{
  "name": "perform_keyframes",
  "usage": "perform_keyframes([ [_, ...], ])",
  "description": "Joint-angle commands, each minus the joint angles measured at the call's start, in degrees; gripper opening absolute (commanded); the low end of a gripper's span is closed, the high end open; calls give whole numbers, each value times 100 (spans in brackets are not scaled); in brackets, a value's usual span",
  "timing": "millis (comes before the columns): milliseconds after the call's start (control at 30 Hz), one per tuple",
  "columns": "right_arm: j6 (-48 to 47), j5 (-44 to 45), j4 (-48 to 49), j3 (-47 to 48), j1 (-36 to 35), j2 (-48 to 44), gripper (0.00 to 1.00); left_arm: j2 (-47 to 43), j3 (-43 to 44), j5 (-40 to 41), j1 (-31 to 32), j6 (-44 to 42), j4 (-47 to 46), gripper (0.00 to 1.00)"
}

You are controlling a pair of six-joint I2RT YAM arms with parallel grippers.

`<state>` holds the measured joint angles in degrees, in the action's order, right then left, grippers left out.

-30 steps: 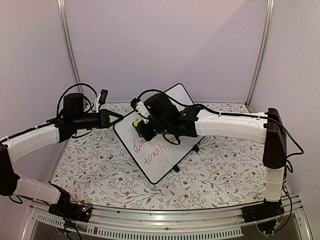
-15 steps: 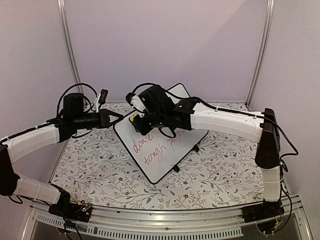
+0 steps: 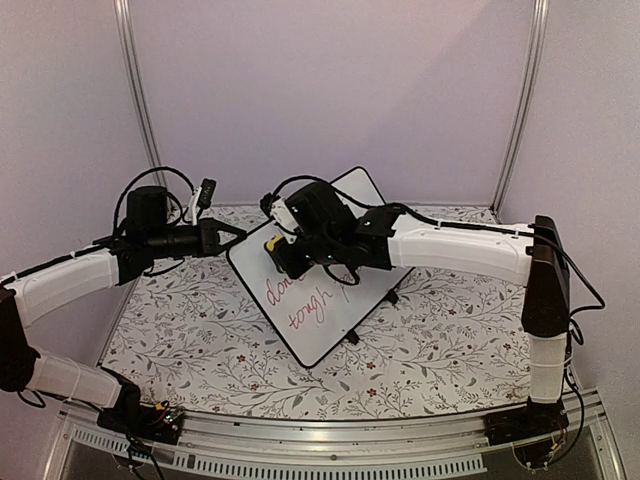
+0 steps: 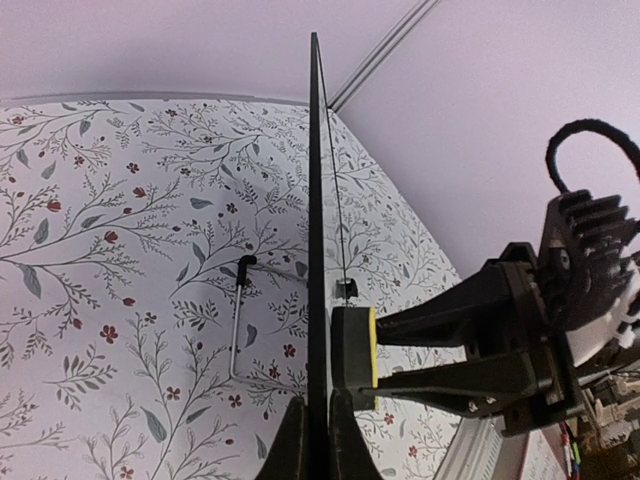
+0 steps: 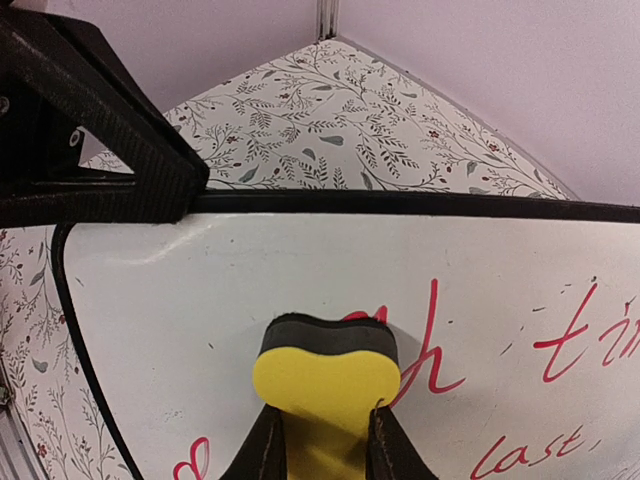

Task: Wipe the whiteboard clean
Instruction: Erase the whiteboard at the center of the board.

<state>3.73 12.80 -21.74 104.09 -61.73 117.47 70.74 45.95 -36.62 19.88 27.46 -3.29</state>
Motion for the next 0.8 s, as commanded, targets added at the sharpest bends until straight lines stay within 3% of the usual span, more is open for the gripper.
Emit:
perform_keyframes([
  [0, 145, -48, -298, -258, 109, 33, 23, -208, -6, -684, 181, -98, -410, 0],
  [433, -162, 130, -367, 719, 109, 282, 23, -203, -12, -640, 180, -118, -409, 0],
  [767, -198, 156, -390, 339, 122, 195, 24, -189, -5, -649, 175, -115, -399, 0],
])
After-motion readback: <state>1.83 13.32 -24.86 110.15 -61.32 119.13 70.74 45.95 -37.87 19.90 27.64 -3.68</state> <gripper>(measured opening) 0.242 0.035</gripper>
